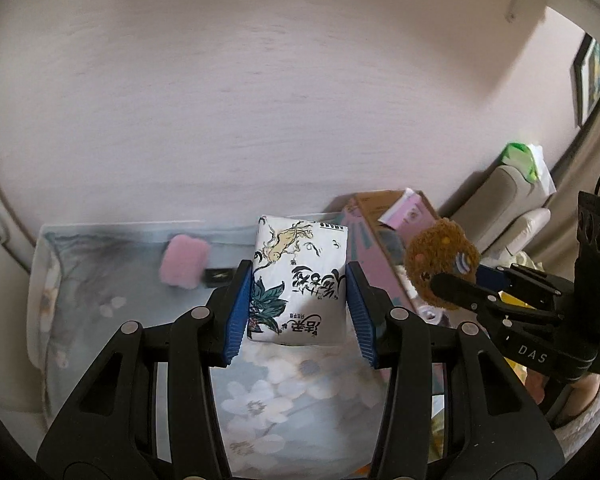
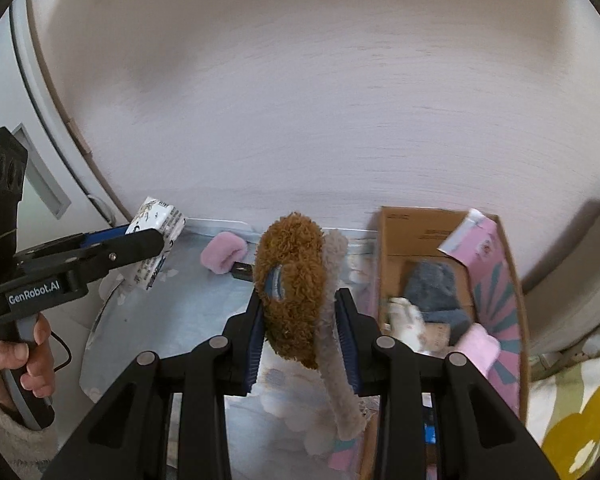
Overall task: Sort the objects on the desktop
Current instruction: 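Carry the white box and brown plush with both tools over the cardboard box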
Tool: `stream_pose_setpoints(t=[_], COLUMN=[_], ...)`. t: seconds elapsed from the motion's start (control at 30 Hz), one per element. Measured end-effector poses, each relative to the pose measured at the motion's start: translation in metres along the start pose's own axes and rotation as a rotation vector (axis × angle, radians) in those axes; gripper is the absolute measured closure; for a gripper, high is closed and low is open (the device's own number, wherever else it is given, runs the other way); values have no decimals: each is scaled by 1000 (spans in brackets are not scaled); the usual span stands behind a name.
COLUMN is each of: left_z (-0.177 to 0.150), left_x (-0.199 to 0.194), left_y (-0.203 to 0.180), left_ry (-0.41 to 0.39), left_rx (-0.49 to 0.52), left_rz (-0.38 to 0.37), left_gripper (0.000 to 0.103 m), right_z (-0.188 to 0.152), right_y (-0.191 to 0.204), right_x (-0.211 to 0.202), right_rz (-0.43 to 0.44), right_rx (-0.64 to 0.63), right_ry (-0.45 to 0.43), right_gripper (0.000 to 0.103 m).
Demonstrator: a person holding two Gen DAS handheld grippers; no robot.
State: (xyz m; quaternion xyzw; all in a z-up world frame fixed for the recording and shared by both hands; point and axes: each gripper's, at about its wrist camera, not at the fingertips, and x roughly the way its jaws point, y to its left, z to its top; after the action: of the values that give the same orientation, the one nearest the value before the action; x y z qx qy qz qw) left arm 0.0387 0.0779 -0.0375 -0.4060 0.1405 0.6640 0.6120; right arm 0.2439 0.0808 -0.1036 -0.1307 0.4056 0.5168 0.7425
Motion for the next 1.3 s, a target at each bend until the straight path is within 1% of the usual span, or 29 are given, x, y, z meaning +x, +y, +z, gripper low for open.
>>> stream_pose_setpoints(t=[0.1, 0.27, 0.33, 0.47, 0.57, 0.7, 0.83, 0.9, 1.1, 1.3], left_z=[4, 10, 13, 17, 19, 22, 25, 27, 25, 20], left_x=[8, 30, 41, 62, 82, 116, 150, 159, 174, 173], left_y=[-18, -54, -69, -95, -112, -132, -149, -154, -162, -159], left_ry=[0, 26, 39, 59, 80, 109, 138, 145, 161, 168], left_rx=[28, 78, 98, 139, 158, 187, 207, 213, 223, 224], left_rz=[-29, -91, -123, -164, -178, -174, -165, -159, -132, -121], left_gripper=[61, 61, 61, 61, 61, 61, 61, 61, 61, 61], right_z=[-7, -21, -26, -36, -42, -49, -53, -53, -49, -54], right_y=[-18, -56, -73, -101, -117, -136, -146, -146, -141, -134], right_x=[-9, -27, -31, -35, -33, -22, -11, -6, 0, -3], right_rz=[-24, -79, -102, -130, -135, -126, -95, -81, -51, -27], right_rx=[29, 91, 117, 156, 179, 202, 214, 215, 194, 183], right_ry=[-9, -26, -21, -2, 14, 39, 61, 61, 59, 61], right_gripper=[72, 72, 72, 72, 72, 72, 72, 72, 72, 72])
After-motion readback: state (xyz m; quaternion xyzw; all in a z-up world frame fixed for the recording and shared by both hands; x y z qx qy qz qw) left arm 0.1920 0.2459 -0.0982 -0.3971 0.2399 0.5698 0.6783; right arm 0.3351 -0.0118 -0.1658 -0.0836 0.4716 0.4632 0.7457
